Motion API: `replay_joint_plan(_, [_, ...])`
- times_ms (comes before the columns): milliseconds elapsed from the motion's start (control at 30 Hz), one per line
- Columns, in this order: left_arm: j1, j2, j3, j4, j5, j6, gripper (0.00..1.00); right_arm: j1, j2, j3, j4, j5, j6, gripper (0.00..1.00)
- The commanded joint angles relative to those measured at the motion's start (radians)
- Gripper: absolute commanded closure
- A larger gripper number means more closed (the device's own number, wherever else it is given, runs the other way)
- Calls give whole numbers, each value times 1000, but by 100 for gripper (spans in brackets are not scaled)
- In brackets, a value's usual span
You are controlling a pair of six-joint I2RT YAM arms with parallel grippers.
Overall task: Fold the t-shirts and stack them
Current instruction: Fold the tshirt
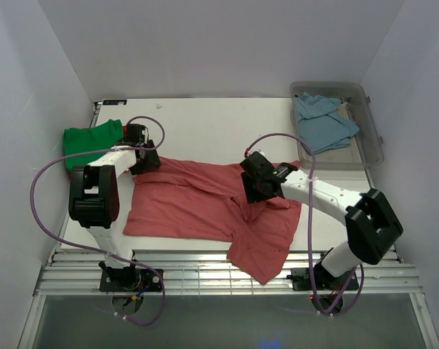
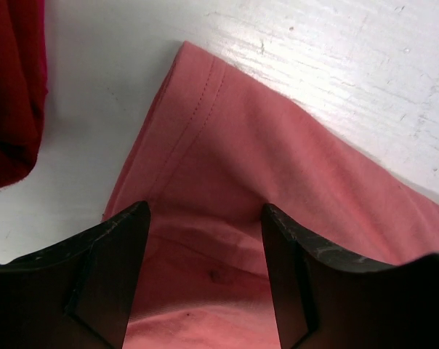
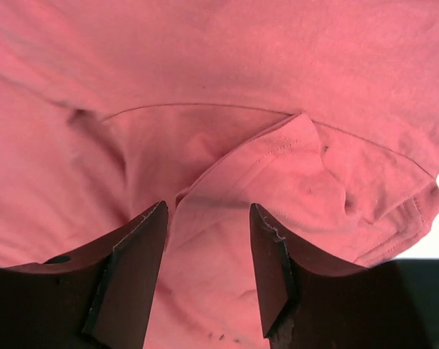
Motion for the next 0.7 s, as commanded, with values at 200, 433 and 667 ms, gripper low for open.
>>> replay_joint_plan(200, [3,-103,-34,18,14,-5,27,-4,132,62,27,94,-36,67])
replay_joint_plan(433, [3,-108,-30,18,22,-6,27,-1,-18,8,-79,134,6,92])
replay_joint_plan(667, [5,-86,-34,18,14,-6,27,20,-184,-107,-201,97,102,92])
